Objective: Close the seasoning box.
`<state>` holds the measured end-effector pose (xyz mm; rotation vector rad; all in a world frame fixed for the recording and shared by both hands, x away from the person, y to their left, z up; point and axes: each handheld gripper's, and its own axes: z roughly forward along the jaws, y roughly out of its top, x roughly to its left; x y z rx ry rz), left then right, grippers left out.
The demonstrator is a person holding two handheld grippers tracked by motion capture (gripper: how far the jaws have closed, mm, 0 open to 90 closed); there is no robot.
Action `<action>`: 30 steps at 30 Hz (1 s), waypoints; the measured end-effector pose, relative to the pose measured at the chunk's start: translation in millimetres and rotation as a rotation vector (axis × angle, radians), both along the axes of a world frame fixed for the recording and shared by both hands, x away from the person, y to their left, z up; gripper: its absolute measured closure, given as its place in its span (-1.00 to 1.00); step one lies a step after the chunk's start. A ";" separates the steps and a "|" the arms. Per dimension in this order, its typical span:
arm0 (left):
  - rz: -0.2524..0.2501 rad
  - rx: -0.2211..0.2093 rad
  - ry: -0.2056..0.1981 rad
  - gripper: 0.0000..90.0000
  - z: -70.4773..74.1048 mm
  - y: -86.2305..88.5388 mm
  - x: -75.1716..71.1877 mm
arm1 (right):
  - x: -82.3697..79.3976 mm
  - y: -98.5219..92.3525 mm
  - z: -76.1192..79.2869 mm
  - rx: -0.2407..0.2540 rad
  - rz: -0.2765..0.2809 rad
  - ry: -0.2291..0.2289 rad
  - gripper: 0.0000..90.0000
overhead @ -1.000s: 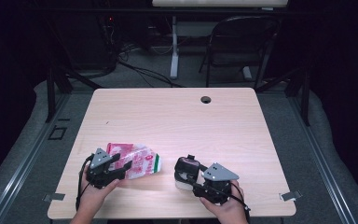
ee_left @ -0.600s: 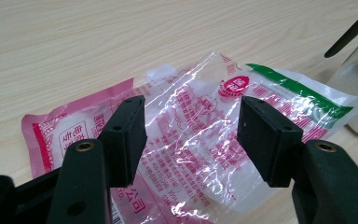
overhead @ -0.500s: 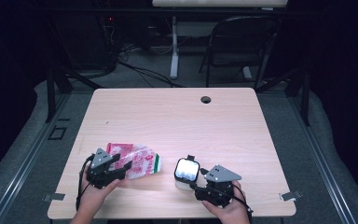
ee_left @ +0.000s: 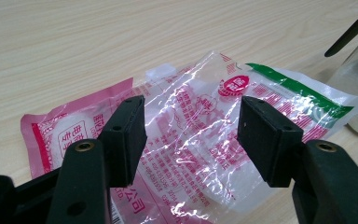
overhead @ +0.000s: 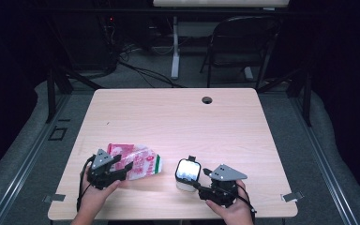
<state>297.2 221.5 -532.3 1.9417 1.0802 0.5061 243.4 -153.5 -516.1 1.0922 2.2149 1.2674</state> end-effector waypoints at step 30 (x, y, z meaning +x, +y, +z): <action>0.013 -0.016 -0.006 -0.08 1.6 4.3 0.6 | 13.8 -33.4 0.2 0.042 -0.103 0.038 -0.04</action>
